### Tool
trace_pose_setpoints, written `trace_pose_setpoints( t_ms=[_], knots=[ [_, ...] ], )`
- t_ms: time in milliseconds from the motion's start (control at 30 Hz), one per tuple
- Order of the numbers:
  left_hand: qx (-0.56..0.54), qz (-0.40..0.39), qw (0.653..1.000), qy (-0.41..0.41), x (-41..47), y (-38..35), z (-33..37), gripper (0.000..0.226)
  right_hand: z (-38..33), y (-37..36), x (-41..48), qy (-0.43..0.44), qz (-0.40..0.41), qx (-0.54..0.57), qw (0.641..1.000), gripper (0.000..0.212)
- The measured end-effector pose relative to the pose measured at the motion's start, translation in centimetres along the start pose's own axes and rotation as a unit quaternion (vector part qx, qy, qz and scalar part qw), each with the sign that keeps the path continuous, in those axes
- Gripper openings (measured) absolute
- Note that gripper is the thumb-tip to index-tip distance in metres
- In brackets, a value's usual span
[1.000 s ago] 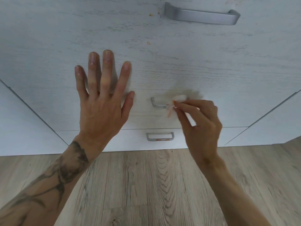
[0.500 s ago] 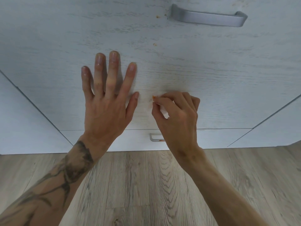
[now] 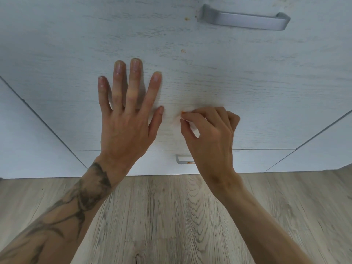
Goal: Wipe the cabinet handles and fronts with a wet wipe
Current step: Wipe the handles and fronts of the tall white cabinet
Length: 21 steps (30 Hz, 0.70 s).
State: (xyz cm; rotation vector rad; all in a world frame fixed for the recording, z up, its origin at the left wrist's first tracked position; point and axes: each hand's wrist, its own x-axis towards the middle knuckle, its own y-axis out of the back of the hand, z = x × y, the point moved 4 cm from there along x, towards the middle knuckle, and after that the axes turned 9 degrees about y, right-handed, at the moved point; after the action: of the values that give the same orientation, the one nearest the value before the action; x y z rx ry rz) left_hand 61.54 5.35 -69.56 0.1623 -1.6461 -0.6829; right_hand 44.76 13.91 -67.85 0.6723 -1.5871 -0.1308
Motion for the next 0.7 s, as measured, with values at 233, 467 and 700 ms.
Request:
trace_pose_setpoints(
  t_ms=[233,467,700],
  knots=[
    [-0.005,-0.006,1.000,-0.002,-0.1,0.4,0.0,0.074,1.7,1.6,-1.2,0.031,0.004,0.000,1.000,0.003],
    [-0.006,-0.009,1.000,0.001,0.0,0.3,0.1,0.074,6.5,4.2,-2.7,0.007,-0.001,-0.029,1.000,0.005],
    [-0.012,-0.009,1.000,-0.003,0.0,0.6,0.0,0.072,8.6,5.8,-4.6,-0.090,0.004,-0.037,0.995,0.009]
  ],
)
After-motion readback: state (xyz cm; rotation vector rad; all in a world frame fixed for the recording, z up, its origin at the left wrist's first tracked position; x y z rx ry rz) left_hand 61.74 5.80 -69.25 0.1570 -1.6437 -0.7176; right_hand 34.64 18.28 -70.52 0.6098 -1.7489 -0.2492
